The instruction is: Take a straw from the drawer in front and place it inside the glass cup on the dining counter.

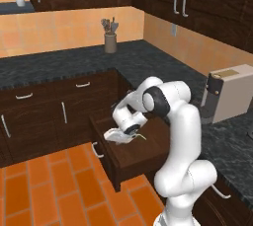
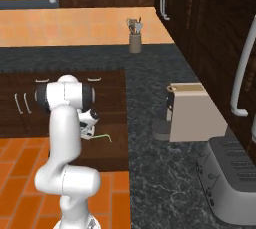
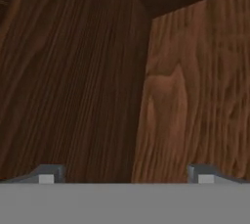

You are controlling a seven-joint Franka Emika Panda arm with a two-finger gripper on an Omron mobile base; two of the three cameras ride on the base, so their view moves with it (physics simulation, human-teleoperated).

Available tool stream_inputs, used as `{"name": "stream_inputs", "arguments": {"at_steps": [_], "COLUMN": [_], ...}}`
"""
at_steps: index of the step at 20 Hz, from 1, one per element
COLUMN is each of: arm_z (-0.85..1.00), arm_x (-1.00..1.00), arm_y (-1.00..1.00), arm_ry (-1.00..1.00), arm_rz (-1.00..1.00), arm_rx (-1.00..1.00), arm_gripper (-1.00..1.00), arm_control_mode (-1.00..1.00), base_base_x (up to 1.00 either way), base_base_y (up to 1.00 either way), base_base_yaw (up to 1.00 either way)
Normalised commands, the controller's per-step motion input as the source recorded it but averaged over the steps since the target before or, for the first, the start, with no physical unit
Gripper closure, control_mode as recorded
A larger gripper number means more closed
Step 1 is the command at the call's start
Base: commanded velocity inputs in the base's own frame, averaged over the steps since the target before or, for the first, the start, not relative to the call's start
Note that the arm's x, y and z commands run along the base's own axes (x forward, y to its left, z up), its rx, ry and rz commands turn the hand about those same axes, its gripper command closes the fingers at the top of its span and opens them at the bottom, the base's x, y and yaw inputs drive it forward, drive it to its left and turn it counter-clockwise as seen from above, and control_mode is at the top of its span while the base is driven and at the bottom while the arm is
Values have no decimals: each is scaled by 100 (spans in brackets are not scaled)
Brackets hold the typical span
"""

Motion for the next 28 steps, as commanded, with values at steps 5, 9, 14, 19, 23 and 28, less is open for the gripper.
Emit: {"name": "stream_inputs", "arguments": {"at_steps": [5, 9, 14, 19, 23, 28], "arm_z": [0, 77, 50, 2, 0, -1], "arm_x": [0, 0, 12, 57, 28, 18], "arm_y": [100, -20, -81, -65, -47, -30], "arm_ry": [14, 3, 21, 28, 20, 9], "arm_rz": [5, -2, -16, -9, 3, 11], "arm_rx": [0, -2, -3, -17, -22, -26], "arm_gripper": [-100, -100, -100, -100, -100, -100], "arm_control_mode": [-100, -100, -100, -100, -100, -100], "base_base_x": [0, 0, 0, 0, 0, 0], "base_base_y": [0, 0, 0, 0, 0, 0], "base_base_yaw": [0, 0, 0, 0, 0, 0]}}
